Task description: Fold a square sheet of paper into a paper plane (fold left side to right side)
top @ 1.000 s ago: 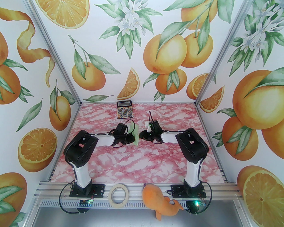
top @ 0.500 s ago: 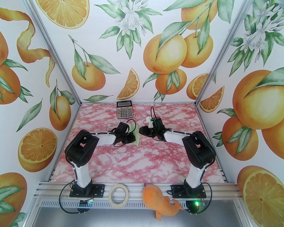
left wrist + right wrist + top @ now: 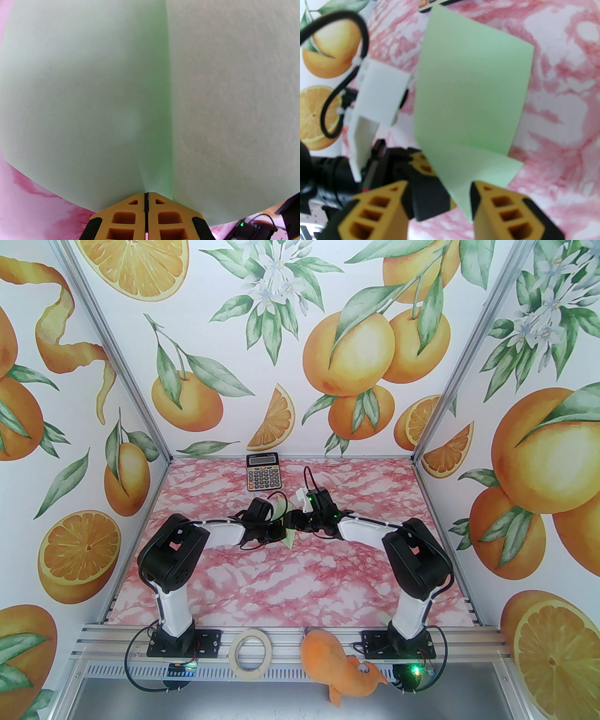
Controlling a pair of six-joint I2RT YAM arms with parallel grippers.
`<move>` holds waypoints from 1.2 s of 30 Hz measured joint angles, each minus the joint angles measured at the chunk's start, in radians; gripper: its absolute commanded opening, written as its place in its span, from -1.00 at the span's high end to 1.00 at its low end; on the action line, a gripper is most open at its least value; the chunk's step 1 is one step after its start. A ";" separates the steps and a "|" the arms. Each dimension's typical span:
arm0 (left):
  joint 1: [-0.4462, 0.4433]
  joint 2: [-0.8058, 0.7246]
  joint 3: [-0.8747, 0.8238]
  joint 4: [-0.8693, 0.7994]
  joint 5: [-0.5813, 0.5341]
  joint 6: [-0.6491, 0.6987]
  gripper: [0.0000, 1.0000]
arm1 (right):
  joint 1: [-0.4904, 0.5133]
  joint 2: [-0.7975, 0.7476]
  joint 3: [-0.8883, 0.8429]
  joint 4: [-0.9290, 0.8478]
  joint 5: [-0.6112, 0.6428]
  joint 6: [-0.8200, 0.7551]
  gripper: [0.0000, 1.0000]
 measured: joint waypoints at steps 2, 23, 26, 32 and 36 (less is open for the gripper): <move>0.001 0.000 0.000 0.000 0.000 0.000 0.85 | 0.000 0.013 0.014 -0.006 0.006 0.000 0.07; -0.003 0.000 -0.002 0.008 0.004 0.001 0.86 | 0.017 0.069 0.051 -0.023 0.049 0.004 0.52; -0.003 0.000 -0.005 0.013 0.005 0.001 0.85 | 0.016 0.070 0.051 -0.022 0.048 0.005 0.68; 0.002 0.000 -0.011 0.023 0.016 0.008 0.86 | -0.004 0.070 0.050 0.005 0.013 0.008 0.96; 0.010 0.000 -0.013 0.024 0.028 0.012 0.86 | -0.021 0.079 0.050 0.019 -0.021 0.012 0.94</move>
